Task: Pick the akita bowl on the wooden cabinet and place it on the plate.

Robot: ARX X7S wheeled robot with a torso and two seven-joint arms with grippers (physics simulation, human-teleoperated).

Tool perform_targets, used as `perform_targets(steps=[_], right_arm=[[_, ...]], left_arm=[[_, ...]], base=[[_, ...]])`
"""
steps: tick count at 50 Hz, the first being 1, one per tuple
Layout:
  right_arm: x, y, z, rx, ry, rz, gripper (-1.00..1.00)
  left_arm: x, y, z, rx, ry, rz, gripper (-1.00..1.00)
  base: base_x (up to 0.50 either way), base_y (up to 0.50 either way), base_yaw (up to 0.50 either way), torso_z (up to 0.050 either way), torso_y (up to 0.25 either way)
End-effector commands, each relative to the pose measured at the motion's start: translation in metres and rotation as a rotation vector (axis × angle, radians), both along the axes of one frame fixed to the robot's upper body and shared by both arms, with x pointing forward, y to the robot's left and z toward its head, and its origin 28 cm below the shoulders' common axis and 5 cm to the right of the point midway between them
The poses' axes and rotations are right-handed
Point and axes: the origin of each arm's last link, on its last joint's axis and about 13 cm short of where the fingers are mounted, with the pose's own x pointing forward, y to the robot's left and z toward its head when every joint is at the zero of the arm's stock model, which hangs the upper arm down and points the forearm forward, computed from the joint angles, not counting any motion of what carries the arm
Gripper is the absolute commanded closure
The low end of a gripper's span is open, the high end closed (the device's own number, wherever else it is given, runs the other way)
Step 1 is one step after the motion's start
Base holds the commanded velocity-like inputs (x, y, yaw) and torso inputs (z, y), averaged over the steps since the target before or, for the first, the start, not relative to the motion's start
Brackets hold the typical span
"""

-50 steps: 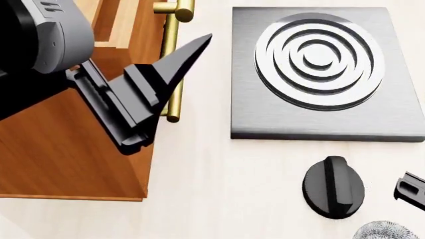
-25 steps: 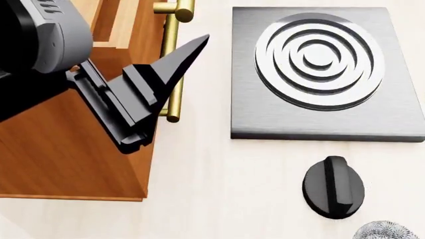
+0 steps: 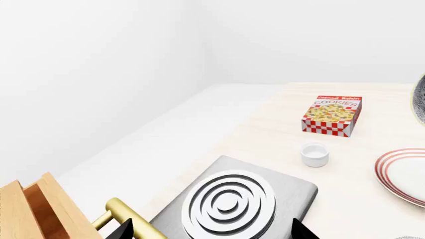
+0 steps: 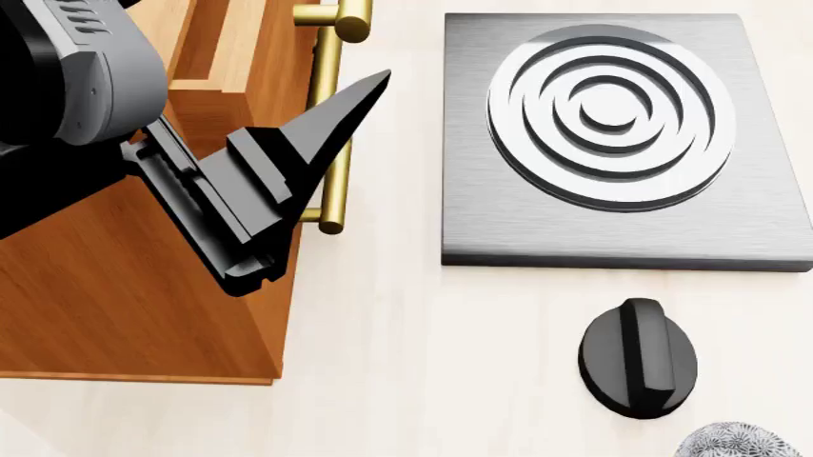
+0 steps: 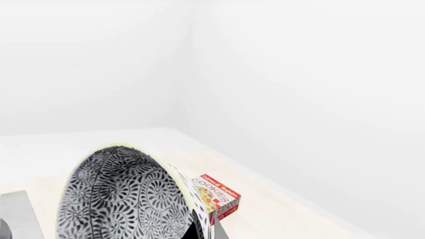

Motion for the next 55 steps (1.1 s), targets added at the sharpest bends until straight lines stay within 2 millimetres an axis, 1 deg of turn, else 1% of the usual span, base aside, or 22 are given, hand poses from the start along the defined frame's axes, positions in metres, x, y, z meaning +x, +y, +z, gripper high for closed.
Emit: perform_targets(steps=[1, 17, 24, 31, 34, 47, 55], right_arm=[[0.017, -0.013, -0.008, 0.043, 0.042, -0.007, 1.00], [0.026, -0.021, -0.009, 0.060, 0.070, -0.013, 1.00], [0.027, -0.025, -0.013, 0.076, 0.078, -0.021, 1.00], [0.024, -0.029, -0.013, 0.113, 0.061, -0.018, 1.00], [0.021, -0.035, -0.012, 0.147, 0.046, -0.024, 1.00], [0.015, -0.047, -0.016, 0.199, 0.034, -0.045, 1.00], [0.013, -0.052, -0.018, 0.254, 0.006, -0.009, 1.00]], left_arm=[[0.001, 0.001, -0.002, -0.003, 0.003, 0.003, -1.00], [0.001, 0.002, -0.004, -0.009, 0.006, 0.005, -1.00], [0.000, 0.003, -0.004, -0.011, 0.008, 0.009, -1.00], [0.001, 0.004, -0.006, -0.011, 0.010, 0.011, -1.00], [0.002, 0.004, -0.007, -0.014, 0.014, 0.013, -1.00], [0.002, 0.006, -0.008, -0.017, 0.014, 0.018, -1.00], [0.003, 0.006, -0.009, -0.018, 0.018, 0.019, -1.00]], base=[[0.00, 0.00, 0.00, 0.000, 0.000], [0.00, 0.00, 0.00, 0.000, 0.000], [0.00, 0.00, 0.00, 0.000, 0.001], [0.00, 0.00, 0.00, 0.001, 0.000], [0.00, 0.00, 0.00, 0.000, 0.000], [0.00, 0.00, 0.00, 0.000, 0.000], [0.00, 0.00, 0.00, 0.000, 0.001]])
